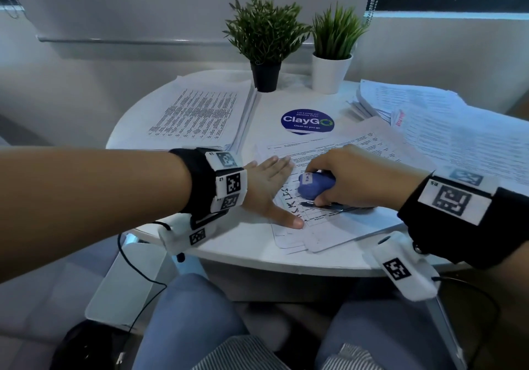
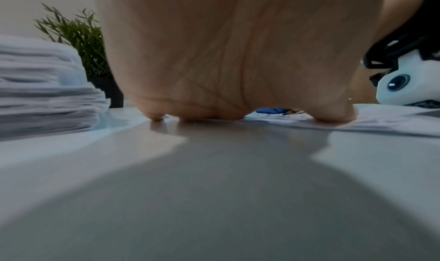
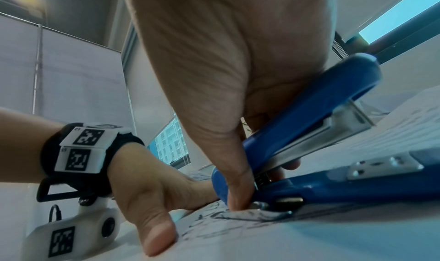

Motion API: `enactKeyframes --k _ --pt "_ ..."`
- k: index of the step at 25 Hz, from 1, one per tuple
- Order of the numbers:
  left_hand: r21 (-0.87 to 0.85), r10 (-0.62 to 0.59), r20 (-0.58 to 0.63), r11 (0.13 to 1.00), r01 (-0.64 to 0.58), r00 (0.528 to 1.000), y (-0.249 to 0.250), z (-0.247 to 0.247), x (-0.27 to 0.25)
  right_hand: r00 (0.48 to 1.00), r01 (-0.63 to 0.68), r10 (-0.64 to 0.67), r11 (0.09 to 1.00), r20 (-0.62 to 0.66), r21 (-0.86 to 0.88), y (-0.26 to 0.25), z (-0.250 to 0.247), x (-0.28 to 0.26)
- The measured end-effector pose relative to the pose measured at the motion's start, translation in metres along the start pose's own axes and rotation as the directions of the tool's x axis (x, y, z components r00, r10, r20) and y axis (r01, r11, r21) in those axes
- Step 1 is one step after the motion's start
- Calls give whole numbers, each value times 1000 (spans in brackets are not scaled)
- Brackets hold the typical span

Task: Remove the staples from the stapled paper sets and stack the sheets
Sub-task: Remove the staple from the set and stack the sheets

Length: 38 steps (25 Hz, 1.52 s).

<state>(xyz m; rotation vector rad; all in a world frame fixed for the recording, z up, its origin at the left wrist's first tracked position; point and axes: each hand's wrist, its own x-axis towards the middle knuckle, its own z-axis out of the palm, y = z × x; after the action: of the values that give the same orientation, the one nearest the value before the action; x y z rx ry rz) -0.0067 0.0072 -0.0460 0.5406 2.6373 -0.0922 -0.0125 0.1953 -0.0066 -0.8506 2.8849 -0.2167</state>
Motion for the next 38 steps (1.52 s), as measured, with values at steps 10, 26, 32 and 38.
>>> enactKeyframes --k 10,26,32,38 --pt "-69 -21 -63 997 17 998 -1 8 9 995 94 -94 995 -27 29 -18 2 13" --pt "5 -47 78 999 47 996 5 -7 -8 995 79 -80 997 60 19 -10 2 -6" --pt "-25 -53 33 998 54 998 6 -2 -4 982 169 -172 985 79 48 -20 1 3" --pt "-58 -65 9 996 65 998 3 3 3 971 202 -203 979 128 22 -17 -5 7"
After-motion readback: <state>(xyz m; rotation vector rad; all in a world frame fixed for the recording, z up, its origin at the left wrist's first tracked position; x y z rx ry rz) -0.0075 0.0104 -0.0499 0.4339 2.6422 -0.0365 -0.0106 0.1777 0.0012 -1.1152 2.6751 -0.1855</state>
